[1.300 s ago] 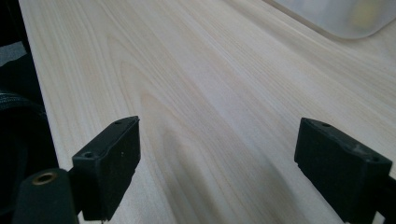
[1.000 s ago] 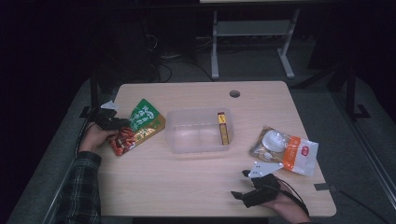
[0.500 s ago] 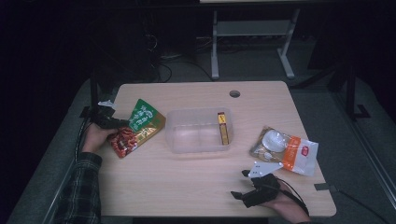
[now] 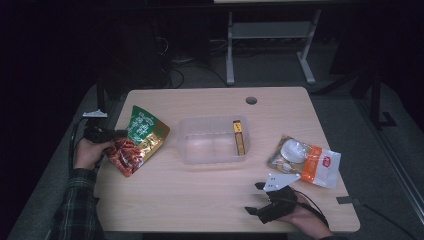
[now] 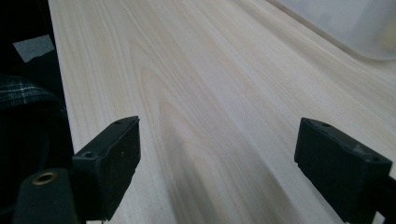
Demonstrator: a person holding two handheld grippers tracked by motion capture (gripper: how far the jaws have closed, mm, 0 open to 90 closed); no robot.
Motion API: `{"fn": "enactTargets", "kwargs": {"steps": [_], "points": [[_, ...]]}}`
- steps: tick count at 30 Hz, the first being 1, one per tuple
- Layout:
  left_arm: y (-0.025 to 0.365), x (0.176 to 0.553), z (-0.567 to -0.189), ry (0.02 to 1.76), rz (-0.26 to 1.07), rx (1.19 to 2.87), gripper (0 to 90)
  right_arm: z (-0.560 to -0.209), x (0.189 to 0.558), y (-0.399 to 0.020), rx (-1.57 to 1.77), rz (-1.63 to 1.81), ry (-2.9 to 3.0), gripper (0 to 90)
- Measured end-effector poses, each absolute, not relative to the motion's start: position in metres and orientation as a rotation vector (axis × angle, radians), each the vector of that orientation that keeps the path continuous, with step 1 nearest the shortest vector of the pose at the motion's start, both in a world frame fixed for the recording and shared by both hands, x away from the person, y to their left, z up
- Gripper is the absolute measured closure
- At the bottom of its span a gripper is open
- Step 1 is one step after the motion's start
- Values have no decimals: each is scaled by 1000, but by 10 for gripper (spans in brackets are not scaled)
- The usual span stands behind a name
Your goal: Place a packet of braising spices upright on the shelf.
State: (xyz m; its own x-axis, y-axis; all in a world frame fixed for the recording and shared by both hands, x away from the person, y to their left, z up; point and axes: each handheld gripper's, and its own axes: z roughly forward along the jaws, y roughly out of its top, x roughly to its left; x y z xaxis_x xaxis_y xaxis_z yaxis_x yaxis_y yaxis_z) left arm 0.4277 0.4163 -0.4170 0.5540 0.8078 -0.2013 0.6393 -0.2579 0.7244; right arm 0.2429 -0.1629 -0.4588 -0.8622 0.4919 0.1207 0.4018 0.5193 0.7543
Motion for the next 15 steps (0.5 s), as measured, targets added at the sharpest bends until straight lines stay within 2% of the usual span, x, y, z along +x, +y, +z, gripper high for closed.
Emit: {"fn": "enactTargets", "kwargs": {"steps": [7, 15], "points": [[415, 396, -399, 1152, 290, 1952, 900, -452, 253, -160, 804, 1300, 2633, 133], [401, 365, -379, 1060, 288, 1962, 900, -444, 259, -147, 780, 1300, 2672, 135]]}}
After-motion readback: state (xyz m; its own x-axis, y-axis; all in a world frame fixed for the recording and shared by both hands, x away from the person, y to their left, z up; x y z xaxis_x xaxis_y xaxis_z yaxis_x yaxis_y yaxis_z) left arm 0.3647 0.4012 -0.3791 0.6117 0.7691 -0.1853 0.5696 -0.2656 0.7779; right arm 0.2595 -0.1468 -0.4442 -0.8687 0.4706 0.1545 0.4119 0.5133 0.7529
